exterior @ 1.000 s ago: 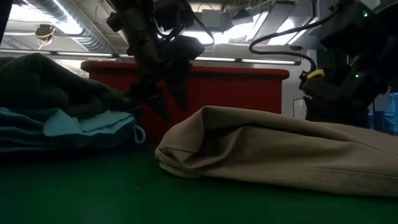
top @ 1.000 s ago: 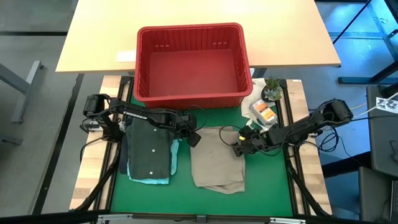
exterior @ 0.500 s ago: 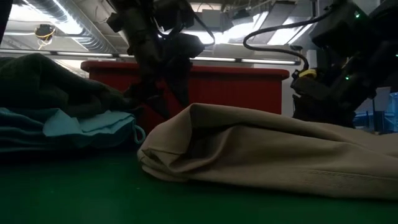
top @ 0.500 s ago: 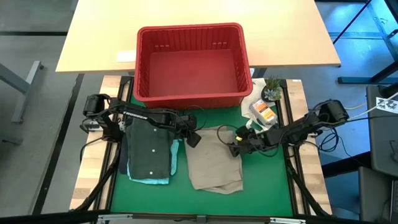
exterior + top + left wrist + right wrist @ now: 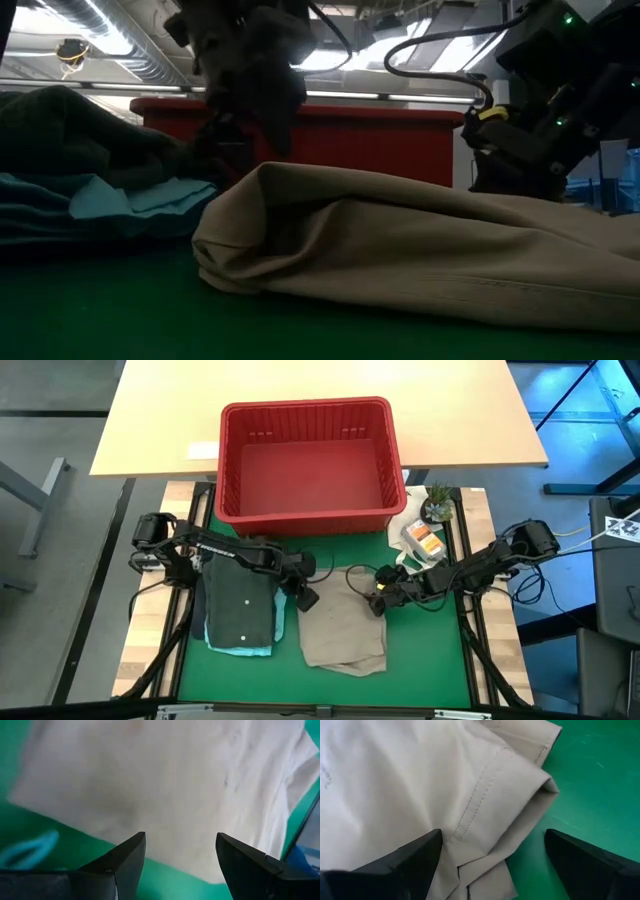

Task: Fold Laundry from Bin
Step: Stack the folded brown shorts on top of the folded green polo shirt

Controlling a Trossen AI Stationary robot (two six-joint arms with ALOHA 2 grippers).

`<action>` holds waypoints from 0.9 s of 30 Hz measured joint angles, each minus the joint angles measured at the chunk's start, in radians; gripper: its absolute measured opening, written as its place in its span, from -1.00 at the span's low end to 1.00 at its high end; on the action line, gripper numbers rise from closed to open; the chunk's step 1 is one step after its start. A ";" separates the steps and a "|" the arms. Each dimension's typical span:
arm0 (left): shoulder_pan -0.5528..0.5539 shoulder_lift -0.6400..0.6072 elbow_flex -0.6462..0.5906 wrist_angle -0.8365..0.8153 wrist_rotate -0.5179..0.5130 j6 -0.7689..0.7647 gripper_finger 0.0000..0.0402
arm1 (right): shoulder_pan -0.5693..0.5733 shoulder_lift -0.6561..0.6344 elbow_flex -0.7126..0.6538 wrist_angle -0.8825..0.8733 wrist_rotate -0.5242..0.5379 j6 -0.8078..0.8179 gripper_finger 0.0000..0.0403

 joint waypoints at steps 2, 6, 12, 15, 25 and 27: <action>-0.029 0.000 0.000 -0.006 -0.002 -0.021 0.17 | 0.000 0.000 0.000 0.000 0.000 -0.022 0.77; -0.085 0.014 0.000 -0.015 -0.032 -0.036 0.17 | 0.000 0.000 0.000 0.011 -0.011 -0.078 0.77; -0.122 0.082 0.000 -0.009 -0.070 -0.078 0.17 | 0.000 -0.001 0.001 0.053 -0.045 -0.163 0.77; -0.122 0.119 0.000 -0.002 -0.077 -0.078 0.17 | 0.000 -0.001 0.002 0.062 -0.073 -0.190 0.77; -0.114 0.163 0.003 0.018 -0.081 -0.055 0.17 | 0.000 0.000 0.000 0.104 -0.169 -0.208 0.77; -0.114 0.164 0.003 0.019 -0.081 -0.055 0.17 | 0.000 0.013 0.000 0.139 -0.192 -0.208 0.77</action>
